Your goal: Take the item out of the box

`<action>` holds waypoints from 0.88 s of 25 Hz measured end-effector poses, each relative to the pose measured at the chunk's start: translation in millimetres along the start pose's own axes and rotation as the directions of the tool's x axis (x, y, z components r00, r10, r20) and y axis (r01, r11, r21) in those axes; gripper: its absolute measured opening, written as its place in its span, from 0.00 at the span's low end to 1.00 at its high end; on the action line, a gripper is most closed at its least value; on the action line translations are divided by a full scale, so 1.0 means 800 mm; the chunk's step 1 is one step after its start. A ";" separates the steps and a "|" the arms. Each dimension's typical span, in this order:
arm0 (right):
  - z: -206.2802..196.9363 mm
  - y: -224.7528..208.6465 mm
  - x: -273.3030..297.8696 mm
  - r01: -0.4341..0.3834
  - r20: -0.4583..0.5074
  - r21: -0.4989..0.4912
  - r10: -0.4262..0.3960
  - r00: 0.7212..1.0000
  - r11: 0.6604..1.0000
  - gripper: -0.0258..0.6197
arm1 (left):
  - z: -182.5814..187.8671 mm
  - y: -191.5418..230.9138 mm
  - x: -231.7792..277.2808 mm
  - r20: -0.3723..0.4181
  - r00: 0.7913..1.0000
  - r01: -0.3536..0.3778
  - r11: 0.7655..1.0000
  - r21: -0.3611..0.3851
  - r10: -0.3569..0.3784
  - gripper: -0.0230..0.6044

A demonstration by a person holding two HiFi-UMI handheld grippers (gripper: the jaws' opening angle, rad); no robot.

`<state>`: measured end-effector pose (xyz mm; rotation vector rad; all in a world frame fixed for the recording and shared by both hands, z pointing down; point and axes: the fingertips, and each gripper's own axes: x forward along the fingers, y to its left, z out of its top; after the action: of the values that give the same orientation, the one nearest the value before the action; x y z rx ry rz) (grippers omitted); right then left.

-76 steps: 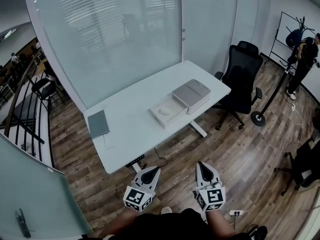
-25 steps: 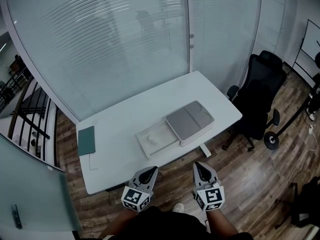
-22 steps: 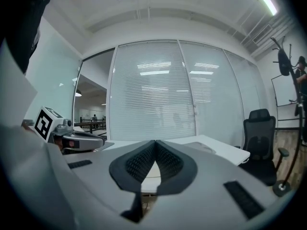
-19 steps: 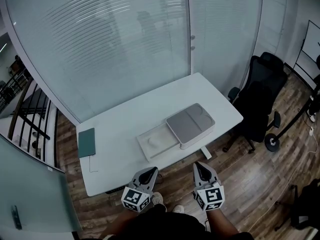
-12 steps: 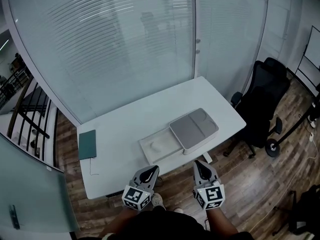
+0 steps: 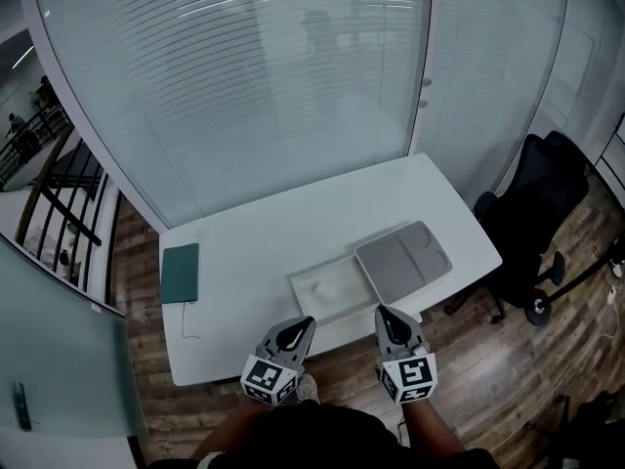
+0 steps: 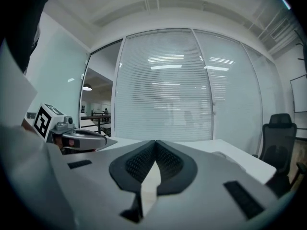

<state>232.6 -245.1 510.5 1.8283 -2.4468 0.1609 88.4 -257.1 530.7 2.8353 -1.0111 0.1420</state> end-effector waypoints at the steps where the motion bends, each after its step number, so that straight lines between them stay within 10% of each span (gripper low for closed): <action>1: -0.002 0.003 0.009 -0.012 -0.010 -0.012 0.012 1.000 1.000 0.05 | -0.001 0.006 -0.001 0.001 1.000 -0.007 1.000 -0.002 0.007 0.05; 13: -0.048 0.054 0.093 -0.225 -0.228 -0.076 0.202 0.952 0.972 0.09 | -0.014 0.068 -0.010 -0.005 0.997 -0.081 0.996 -0.043 0.081 0.05; 22: -0.099 0.079 0.135 -0.355 -0.422 -0.132 0.271 0.865 0.926 0.38 | -0.025 0.097 -0.014 -0.014 0.995 -0.103 0.989 -0.107 0.103 0.05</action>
<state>141.9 -319.3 600.9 1.1632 -2.3406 0.2594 29.3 -306.5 556.0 2.6848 -1.1284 0.1053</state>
